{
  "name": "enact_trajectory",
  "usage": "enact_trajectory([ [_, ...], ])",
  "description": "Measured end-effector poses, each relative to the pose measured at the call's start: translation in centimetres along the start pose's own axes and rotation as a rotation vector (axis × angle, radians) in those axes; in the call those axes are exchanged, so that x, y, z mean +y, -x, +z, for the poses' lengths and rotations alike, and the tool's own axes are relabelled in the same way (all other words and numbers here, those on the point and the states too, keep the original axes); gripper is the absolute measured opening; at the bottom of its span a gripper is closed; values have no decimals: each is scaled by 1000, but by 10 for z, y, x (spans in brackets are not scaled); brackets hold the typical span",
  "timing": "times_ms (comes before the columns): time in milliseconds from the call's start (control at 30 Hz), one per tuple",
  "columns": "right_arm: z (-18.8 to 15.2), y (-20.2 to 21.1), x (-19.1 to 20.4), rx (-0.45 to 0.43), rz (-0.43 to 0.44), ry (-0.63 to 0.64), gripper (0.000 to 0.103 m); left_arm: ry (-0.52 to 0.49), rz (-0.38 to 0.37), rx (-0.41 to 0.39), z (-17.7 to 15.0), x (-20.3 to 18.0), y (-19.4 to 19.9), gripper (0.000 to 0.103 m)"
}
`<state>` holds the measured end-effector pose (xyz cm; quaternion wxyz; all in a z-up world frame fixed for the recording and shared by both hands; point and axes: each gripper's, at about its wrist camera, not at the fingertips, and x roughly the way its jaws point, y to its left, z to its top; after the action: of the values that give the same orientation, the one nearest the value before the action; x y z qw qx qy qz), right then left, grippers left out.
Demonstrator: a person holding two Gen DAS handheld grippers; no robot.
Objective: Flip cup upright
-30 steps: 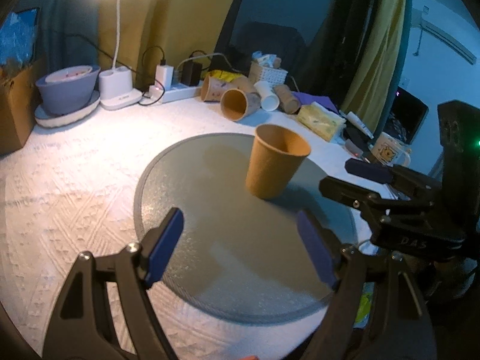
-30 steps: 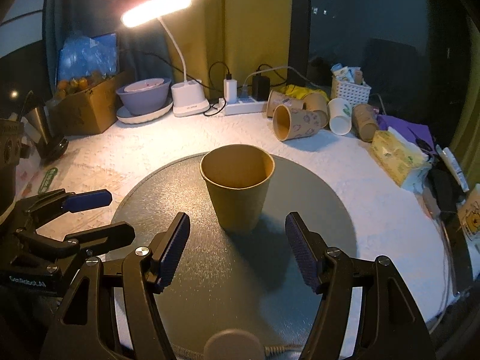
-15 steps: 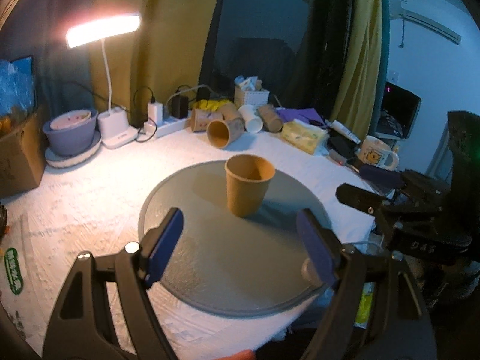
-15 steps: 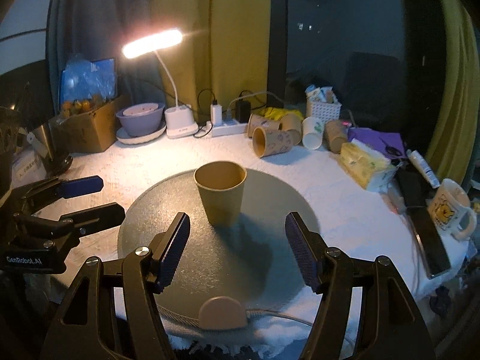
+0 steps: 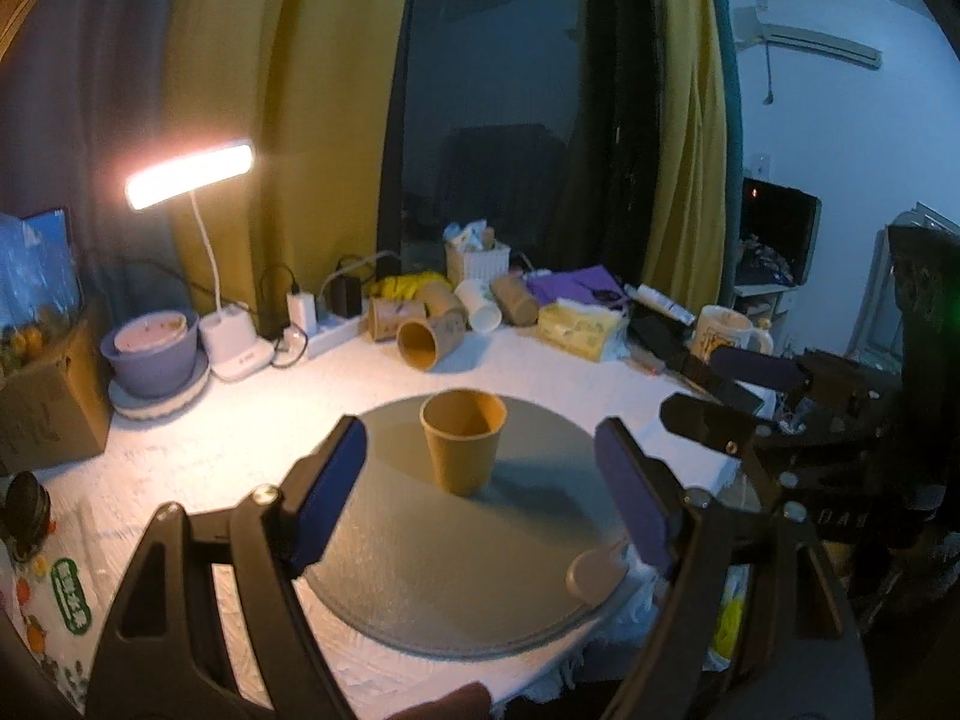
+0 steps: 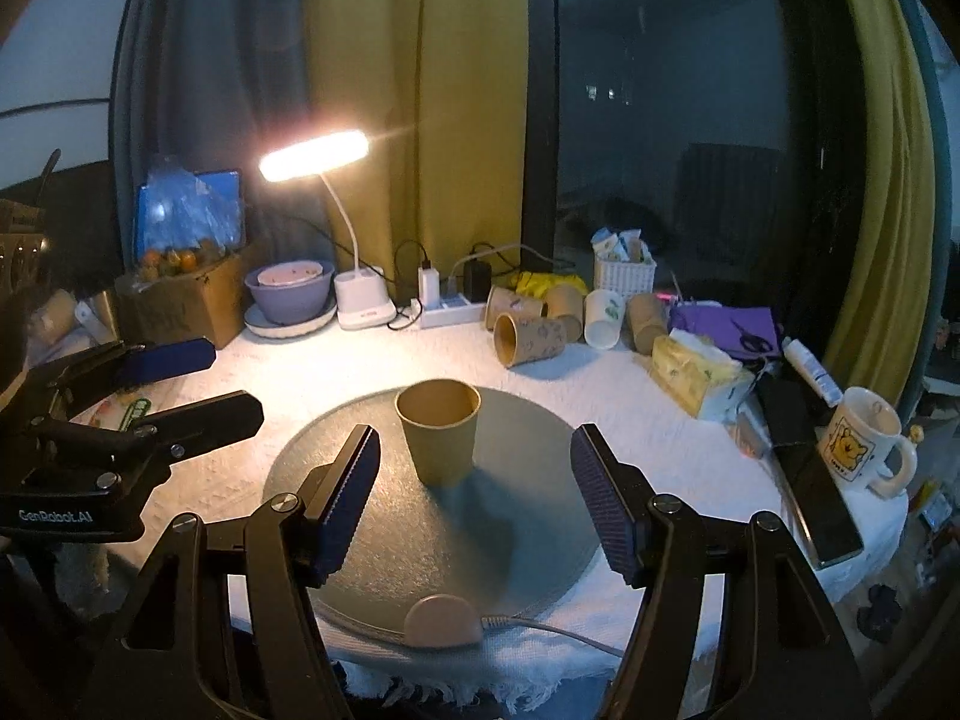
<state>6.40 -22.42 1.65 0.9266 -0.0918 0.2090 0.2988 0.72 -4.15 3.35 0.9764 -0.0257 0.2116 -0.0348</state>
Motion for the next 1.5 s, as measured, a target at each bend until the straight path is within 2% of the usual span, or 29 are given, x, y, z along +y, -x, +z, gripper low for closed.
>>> enact_trajectory([
  [233,9,18,4,-31,1,8,69,-4,17,-76,10,-5,22,80],
  [300,12,23,5,-42,-2,9,72,-2,32,-90,10,-5,26,83],
  [367,14,29,6,-51,-6,11,74,7,43,-103,10,-3,30,86],
  [733,19,34,11,-61,-4,13,74,74,68,-168,8,16,50,86],
  [1500,18,30,10,-56,22,-3,74,87,68,-171,7,17,52,87],
])
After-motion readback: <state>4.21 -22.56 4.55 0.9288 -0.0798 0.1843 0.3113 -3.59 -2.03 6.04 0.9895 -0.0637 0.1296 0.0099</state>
